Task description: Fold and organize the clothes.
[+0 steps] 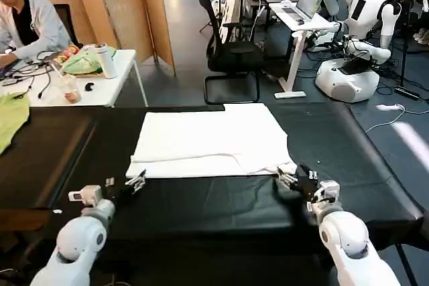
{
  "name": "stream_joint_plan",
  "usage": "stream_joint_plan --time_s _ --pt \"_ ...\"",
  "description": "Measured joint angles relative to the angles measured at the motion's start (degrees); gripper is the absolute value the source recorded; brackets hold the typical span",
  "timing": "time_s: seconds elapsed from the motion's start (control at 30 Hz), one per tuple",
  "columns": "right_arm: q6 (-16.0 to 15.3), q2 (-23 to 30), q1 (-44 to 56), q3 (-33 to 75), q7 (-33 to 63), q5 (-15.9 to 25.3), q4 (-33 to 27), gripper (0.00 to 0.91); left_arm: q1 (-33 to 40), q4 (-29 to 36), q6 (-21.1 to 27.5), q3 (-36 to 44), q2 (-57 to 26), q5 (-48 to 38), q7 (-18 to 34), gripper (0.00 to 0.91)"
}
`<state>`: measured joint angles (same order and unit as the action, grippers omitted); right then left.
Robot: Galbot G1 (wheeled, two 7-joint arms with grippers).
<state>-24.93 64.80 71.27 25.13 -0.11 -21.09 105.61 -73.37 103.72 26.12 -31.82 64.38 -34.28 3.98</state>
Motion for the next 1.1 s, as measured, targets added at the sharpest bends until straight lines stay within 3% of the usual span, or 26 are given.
stream_joint_plan --time_s 0.1,0.13,0.17,0.47,0.7,0.8,0.97,1.0,1.03,1.1 --pt "-0.3 -0.1 0.4 -0.2 0.4 0.5 0.2 0.195 0.0 -0.5 -0.1 0.0 -0.1 -0.3 -0.1 0.039" --pt "-0.6 -0.2 0.7 -0.2 0.8 0.5 0.5 0.088 0.0 -0.6 -0.1 -0.1 -0.1 -0.3 -0.2 0.000" --pt "-0.9 -0.3 0.8 -0.2 1.1 0.5 0.7 0.068 0.0 -0.7 -0.1 -0.1 -0.2 -0.3 -0.2 0.000" --pt "-9.2 -2.8 5.4 2.9 6.6 -2.7 8.8 0.049 -1.5 1.1 1.5 0.2 -1.6 -1.1 1.5 0.000" --pt "-15.2 -4.1 15.0 6.6 8.8 -2.7 17.5 0.059 -6.7 8.5 5.0 -0.5 -4.6 -0.3 5.5 0.000" --pt "-16.6 -4.1 18.5 7.9 8.7 -2.7 20.3 0.059 -10.5 12.8 5.7 -1.3 -6.2 1.0 6.1 0.000" --pt "-16.4 -4.1 21.5 8.4 6.5 -2.6 21.5 0.098 -17.6 19.3 6.3 -3.1 -7.9 2.4 6.2 0.000" --pt "-16.4 -4.2 21.8 8.4 6.0 -2.5 21.8 0.312 -18.8 20.1 6.3 -3.3 -8.0 2.5 6.2 0.741" --pt "-16.4 -4.3 22.0 8.5 5.6 -2.5 22.0 0.878 -20.1 21.0 6.4 -3.6 -8.0 2.7 6.2 0.878" --pt "-16.5 -4.7 22.3 8.8 5.3 -2.5 22.6 0.878 -22.1 21.9 6.9 -3.9 -7.7 2.8 6.6 0.878"
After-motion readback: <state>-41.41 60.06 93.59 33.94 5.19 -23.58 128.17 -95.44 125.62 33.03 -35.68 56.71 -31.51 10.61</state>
